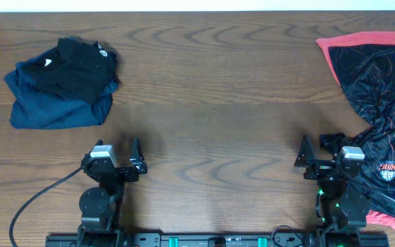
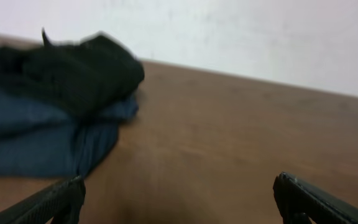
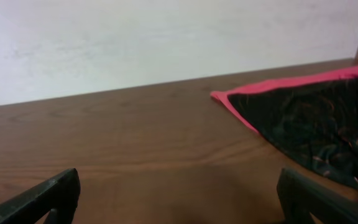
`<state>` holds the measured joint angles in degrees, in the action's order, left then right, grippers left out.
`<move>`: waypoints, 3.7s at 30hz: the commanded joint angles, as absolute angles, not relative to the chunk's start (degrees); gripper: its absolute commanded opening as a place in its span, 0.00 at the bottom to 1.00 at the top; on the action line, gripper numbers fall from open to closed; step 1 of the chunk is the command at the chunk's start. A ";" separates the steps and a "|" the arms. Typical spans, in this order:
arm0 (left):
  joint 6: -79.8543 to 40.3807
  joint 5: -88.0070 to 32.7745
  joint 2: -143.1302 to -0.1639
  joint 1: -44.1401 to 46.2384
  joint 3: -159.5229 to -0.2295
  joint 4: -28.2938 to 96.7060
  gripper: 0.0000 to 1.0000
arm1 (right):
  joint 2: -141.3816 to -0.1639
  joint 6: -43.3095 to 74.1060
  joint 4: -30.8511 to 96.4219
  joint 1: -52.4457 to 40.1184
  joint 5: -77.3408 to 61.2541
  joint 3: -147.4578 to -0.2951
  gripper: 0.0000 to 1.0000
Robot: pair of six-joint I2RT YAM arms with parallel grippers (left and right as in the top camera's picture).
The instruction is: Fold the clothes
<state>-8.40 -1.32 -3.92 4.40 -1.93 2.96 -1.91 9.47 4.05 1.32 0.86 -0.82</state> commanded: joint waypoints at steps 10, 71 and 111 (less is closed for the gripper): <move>-10.41 -0.89 -28.27 4.64 -22.26 16.27 0.98 | -26.28 10.63 12.03 1.78 6.22 -20.14 0.99; -11.70 -7.05 -57.23 4.64 -53.54 48.58 0.98 | -92.95 31.48 36.10 14.35 19.86 -50.09 0.65; -11.70 -7.07 -57.23 4.64 -53.54 48.60 0.98 | -87.02 22.55 36.40 14.35 17.10 -56.21 0.01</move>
<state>-10.96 -6.96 -56.90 4.40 -52.25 48.45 -90.85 28.86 36.12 14.02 18.81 -50.72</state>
